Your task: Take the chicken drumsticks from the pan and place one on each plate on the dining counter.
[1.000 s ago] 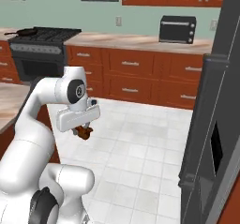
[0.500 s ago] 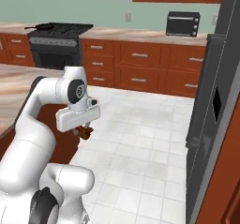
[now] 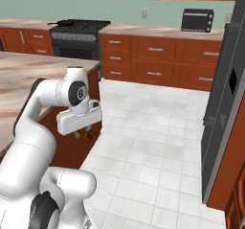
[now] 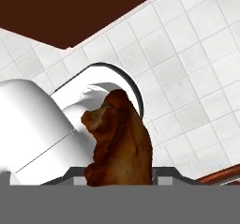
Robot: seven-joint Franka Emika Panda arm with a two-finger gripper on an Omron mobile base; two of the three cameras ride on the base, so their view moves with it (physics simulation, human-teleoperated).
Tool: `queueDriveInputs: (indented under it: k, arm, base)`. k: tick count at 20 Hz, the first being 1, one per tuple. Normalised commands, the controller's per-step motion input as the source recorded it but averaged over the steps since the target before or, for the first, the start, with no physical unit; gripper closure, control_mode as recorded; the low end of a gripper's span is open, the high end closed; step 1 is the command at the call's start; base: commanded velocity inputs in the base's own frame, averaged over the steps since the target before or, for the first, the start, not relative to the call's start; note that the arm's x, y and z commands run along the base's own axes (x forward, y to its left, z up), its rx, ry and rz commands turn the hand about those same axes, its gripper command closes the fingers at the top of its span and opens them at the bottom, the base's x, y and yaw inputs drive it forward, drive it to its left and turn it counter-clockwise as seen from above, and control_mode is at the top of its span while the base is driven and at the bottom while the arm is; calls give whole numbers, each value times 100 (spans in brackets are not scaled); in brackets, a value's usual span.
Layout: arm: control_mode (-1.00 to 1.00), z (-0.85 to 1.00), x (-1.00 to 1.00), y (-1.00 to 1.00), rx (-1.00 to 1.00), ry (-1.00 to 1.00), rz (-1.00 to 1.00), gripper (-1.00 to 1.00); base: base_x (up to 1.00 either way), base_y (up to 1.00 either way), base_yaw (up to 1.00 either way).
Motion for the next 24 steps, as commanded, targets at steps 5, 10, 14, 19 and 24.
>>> queueDriveInputs:
  k: [5,10,14,19,24]
  arm:
    - [100,0,0,0,0,0,0,100]
    - [100,0,0,0,0,0,0,100]
    - [100,0,0,0,0,0,0,100]
    - [100,0,0,0,0,0,0,100]
    - [100,0,0,0,0,0,0,100]
  base:
    - [-100,21,10]
    - [-89,38,10]
    - [-90,34,10]
    - [-68,48,9]
    - [-2,91,1]
